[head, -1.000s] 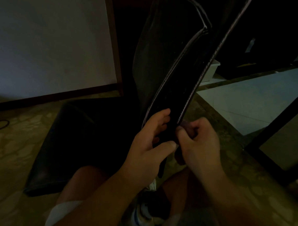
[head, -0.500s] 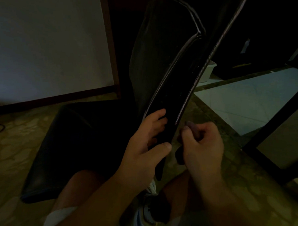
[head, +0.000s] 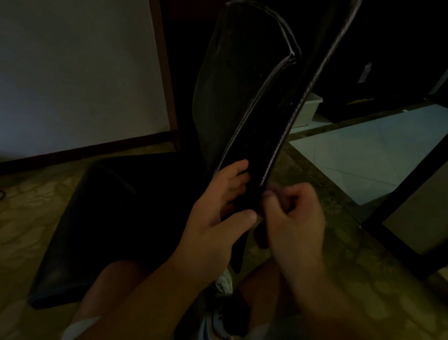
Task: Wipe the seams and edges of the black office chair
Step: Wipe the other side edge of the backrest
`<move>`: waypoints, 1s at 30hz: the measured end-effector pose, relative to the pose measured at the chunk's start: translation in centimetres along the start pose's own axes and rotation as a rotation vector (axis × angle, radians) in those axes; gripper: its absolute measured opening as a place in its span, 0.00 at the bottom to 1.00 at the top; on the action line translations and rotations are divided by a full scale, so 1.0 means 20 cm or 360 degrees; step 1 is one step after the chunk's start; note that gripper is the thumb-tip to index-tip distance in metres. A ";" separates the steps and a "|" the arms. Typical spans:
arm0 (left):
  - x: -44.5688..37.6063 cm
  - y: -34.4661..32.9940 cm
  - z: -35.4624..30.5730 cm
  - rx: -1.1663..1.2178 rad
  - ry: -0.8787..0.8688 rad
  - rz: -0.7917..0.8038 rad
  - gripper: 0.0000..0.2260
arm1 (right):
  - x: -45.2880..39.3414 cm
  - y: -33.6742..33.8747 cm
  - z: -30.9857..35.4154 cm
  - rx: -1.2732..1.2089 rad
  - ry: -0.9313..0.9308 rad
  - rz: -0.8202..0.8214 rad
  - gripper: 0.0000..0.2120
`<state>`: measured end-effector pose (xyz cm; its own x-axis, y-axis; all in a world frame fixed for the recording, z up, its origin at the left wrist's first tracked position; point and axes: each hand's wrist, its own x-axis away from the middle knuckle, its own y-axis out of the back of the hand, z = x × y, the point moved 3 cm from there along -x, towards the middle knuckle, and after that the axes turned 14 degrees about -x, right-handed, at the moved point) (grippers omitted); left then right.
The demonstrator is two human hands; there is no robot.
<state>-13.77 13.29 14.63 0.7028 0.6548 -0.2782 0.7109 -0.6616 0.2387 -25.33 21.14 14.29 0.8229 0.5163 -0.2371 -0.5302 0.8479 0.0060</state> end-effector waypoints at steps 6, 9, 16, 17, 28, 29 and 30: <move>-0.01 0.00 -0.01 0.0058 -0.0022 -0.0008 0.30 | 0.03 -0.09 0.00 -0.0056 0.0006 0.0266 0.06; -0.01 -0.01 -0.02 0.0036 -0.0033 0.0017 0.30 | 0.01 -0.04 0.00 -0.0062 0.0025 -0.0005 0.06; -0.01 0.01 -0.02 0.0035 -0.0036 0.0001 0.30 | 0.01 -0.06 0.02 -0.0070 0.0077 0.0053 0.07; -0.01 0.00 -0.02 0.0028 -0.0037 0.0002 0.30 | 0.01 -0.07 0.02 -0.0053 0.0067 0.0127 0.06; -0.03 -0.01 -0.03 0.0021 -0.0035 -0.0001 0.30 | 0.01 -0.03 0.04 -0.0014 0.0078 0.0016 0.07; -0.03 -0.01 -0.04 0.0006 -0.0039 0.0006 0.30 | -0.01 0.00 0.05 -0.0054 0.0059 -0.0114 0.07; -0.03 -0.01 -0.04 -0.0006 -0.0043 0.0013 0.30 | -0.03 0.03 0.05 -0.0098 0.0037 -0.0169 0.07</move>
<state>-14.32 13.47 15.54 0.7075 0.6393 -0.3013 0.7053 -0.6653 0.2447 -25.88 21.43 15.48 0.8704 0.4207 -0.2558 -0.4527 0.8881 -0.0800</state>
